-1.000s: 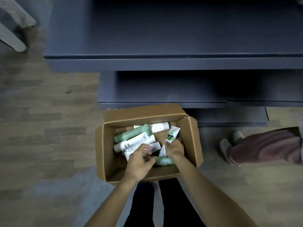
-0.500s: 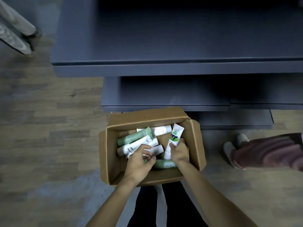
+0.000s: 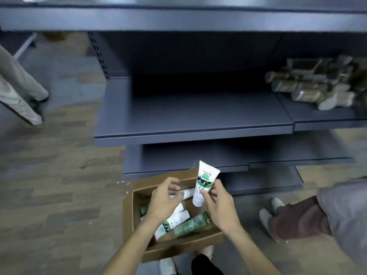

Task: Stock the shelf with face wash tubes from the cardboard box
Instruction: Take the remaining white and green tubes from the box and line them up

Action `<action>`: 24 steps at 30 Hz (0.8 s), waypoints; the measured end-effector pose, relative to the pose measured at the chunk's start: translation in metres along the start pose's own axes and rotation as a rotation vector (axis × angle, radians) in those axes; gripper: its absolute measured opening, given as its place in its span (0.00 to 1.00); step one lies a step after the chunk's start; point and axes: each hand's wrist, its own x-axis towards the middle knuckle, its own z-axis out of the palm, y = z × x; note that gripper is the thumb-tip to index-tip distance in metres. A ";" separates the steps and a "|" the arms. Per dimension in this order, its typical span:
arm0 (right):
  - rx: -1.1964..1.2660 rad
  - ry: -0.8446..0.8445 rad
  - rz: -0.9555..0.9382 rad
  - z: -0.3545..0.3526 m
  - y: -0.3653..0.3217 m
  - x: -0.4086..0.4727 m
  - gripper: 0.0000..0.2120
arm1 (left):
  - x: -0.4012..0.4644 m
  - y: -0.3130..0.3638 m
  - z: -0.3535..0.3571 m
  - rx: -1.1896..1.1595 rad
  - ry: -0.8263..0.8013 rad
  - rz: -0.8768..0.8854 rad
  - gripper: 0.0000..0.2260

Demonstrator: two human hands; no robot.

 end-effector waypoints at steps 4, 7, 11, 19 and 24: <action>0.053 0.046 -0.124 -0.039 -0.060 0.004 0.06 | 0.004 0.059 -0.023 0.022 0.024 0.192 0.12; 0.066 0.050 -0.242 -0.073 -0.116 0.009 0.10 | 0.003 0.114 -0.045 0.025 0.041 0.344 0.12; 0.054 0.043 -0.403 -0.120 -0.188 0.018 0.12 | -0.007 0.189 -0.080 0.014 0.079 0.552 0.12; -0.018 0.106 -0.674 -0.185 -0.295 0.042 0.14 | -0.019 0.299 -0.133 -0.004 0.189 0.770 0.12; -0.091 0.138 -0.760 -0.213 -0.319 0.065 0.11 | -0.013 0.335 -0.136 0.036 0.237 0.835 0.11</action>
